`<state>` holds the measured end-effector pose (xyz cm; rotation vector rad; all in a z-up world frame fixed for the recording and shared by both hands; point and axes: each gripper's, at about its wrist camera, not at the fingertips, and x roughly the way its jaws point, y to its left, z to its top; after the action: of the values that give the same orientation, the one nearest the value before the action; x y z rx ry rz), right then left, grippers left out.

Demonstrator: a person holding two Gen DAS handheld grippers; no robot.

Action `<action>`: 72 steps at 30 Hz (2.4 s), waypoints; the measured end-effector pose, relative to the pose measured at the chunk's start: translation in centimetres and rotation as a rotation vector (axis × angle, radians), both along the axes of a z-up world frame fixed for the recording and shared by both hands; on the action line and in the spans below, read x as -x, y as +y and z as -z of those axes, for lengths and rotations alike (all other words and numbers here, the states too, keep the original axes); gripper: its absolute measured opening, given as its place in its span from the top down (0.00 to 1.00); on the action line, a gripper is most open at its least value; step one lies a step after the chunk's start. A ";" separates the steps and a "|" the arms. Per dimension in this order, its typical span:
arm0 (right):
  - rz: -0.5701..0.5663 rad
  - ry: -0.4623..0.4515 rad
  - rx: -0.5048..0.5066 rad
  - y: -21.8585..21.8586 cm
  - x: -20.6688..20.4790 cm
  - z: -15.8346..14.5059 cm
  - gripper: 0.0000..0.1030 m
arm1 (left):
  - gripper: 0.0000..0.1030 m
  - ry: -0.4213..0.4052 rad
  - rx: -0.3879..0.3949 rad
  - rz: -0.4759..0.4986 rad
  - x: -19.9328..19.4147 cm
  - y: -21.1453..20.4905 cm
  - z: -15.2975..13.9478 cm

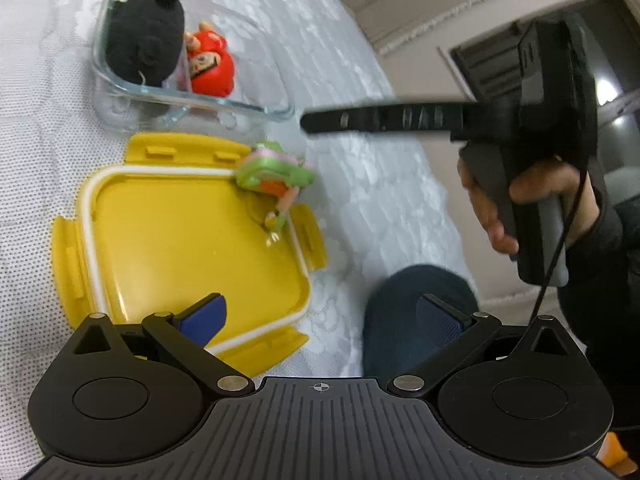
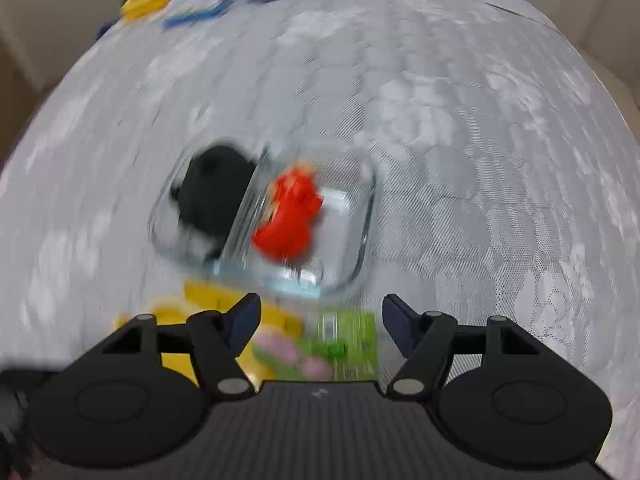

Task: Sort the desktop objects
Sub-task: 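Grasp the pink-and-green keychain on the yellow lid with the right gripper, then carry the pink-and-green keychain into the glass container and lower it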

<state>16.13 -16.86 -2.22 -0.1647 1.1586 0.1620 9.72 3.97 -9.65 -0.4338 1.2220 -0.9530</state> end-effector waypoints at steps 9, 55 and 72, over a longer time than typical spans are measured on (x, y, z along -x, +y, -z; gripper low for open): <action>-0.332 -0.089 0.274 4.3 4.2 4.2 0.38 | 0.00 -0.017 -0.066 0.035 0.6 -1.1 0.3; 0.274 -0.057 -0.157 -1.3 -7.6 2.5 0.53 | 0.00 0.017 -0.077 -0.002 -0.5 -0.1 1.0; 0.555 0.058 -0.455 -3.2 -5.5 3.8 0.60 | 0.00 0.020 -0.120 0.003 -0.8 -0.3 1.2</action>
<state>21.62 -20.02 -6.06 0.5641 1.1559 -0.0649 10.48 3.65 -10.85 -0.3471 1.2912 -0.8742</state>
